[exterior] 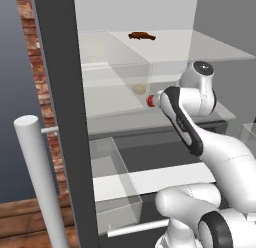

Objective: Transport the steak and bell pepper to the fridge. Place the steak on the rack containing meat and place the bell pepper on the rack containing the vegetable, ensuring meats and vegetables are on different racks.

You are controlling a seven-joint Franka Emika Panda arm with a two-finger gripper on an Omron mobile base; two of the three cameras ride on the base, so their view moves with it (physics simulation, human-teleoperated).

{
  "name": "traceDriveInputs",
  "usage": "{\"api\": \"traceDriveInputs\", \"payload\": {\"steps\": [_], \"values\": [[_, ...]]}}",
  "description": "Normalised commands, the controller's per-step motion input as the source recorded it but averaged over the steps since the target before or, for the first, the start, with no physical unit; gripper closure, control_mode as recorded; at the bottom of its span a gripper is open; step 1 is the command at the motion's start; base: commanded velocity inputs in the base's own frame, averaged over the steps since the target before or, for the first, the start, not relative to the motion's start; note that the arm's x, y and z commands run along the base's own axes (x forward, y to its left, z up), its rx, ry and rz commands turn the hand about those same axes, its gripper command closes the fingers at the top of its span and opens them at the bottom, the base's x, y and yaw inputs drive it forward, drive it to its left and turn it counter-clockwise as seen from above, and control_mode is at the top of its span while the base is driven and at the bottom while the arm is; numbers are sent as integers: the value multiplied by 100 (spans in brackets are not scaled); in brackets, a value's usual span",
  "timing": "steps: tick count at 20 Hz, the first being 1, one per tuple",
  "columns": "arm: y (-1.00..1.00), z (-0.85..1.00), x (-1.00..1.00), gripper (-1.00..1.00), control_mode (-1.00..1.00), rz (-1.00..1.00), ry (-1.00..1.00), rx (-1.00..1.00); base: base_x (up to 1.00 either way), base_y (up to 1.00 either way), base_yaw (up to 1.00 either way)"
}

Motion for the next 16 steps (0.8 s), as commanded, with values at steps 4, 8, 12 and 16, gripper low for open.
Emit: {"api": "traceDriveInputs", "payload": {"steps": [4,8,12,16], "values": [[0,40,-85,-100,-100,0,3,0,0,0,0],[10,36,-63,-100,-100,-1,-6,-10,0,0,0],[0,42,-63,-100,-100,0,0,-9,0,0,0],[0,34,-78,-100,-100,0,0,-1,0,0,0]]}}
